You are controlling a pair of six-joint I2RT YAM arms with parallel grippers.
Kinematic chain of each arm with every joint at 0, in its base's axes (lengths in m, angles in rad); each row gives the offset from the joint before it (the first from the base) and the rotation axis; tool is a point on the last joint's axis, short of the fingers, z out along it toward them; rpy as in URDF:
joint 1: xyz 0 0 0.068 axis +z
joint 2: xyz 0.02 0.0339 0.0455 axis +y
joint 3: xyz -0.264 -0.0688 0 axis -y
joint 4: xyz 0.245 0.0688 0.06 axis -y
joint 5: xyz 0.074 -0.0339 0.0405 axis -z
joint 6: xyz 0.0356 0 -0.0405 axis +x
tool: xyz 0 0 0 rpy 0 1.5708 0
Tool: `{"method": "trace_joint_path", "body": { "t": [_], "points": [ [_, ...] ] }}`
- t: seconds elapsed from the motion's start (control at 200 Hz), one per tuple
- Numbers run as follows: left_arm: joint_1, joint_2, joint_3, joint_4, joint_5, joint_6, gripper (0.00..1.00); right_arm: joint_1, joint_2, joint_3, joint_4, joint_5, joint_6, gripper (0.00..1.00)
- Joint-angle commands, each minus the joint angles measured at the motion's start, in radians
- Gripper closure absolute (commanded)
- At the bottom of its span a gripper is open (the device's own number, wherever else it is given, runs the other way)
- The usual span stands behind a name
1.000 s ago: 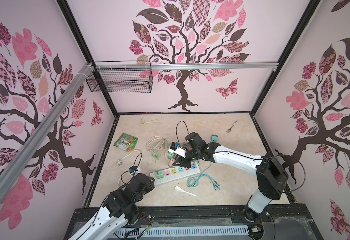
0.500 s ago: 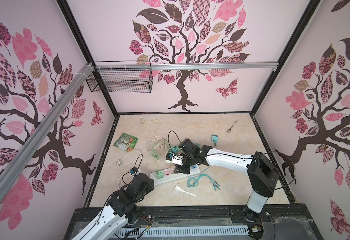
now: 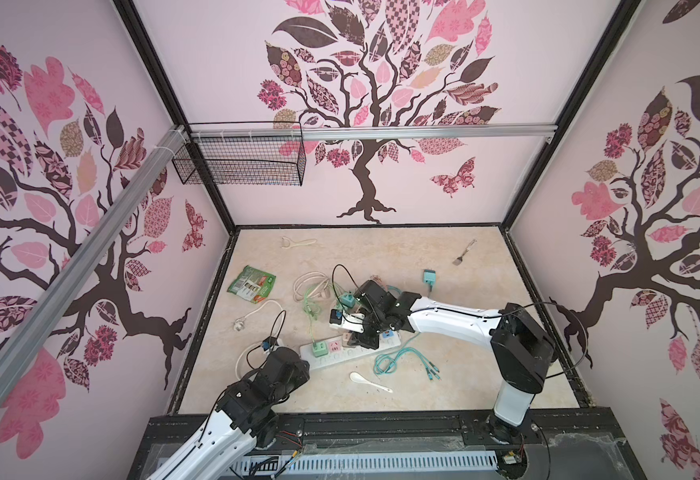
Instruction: Insert the plug
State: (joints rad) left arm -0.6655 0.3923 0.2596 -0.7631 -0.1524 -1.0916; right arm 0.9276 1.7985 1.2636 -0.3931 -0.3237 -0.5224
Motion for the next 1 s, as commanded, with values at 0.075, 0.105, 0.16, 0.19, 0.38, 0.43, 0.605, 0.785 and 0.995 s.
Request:
{"method": "trace_joint_path", "body": {
  "t": [0.075, 0.105, 0.16, 0.19, 0.38, 0.43, 0.605, 0.785, 0.995],
  "points": [
    [0.009, 0.008, -0.041, 0.029, 0.006, 0.011, 0.71, 0.009, 0.036, 0.046, -0.024, 0.029, -0.029, 0.8],
    [0.01, 0.009, -0.044, 0.033, 0.007, 0.01, 0.72, 0.009, 0.037, 0.049, -0.025, 0.033, -0.032, 0.8],
    [0.01, 0.011, -0.049, 0.036, 0.009, 0.009, 0.72, 0.009, 0.042, 0.055, -0.029, 0.038, -0.038, 0.8],
    [0.012, 0.013, -0.053, 0.038, 0.008, 0.01, 0.72, 0.01, 0.043, 0.057, -0.031, 0.038, -0.04, 0.8],
    [0.014, 0.009, -0.072, 0.042, 0.01, 0.003, 0.75, 0.013, 0.049, 0.055, -0.03, 0.034, -0.049, 0.8],
    [0.015, 0.005, -0.076, 0.041, 0.011, 0.001, 0.75, 0.015, 0.051, 0.055, -0.03, 0.032, -0.053, 0.8],
    [0.017, -0.009, -0.085, 0.035, 0.006, 0.0, 0.77, 0.02, 0.063, 0.056, -0.027, 0.038, -0.067, 0.8],
    [0.021, -0.014, -0.087, 0.036, 0.001, 0.002, 0.78, 0.034, 0.08, 0.065, -0.033, 0.054, -0.085, 0.8],
    [0.022, 0.0, -0.089, 0.047, -0.005, 0.009, 0.78, 0.04, 0.091, 0.075, -0.048, 0.089, -0.106, 0.8]
  ]
}}
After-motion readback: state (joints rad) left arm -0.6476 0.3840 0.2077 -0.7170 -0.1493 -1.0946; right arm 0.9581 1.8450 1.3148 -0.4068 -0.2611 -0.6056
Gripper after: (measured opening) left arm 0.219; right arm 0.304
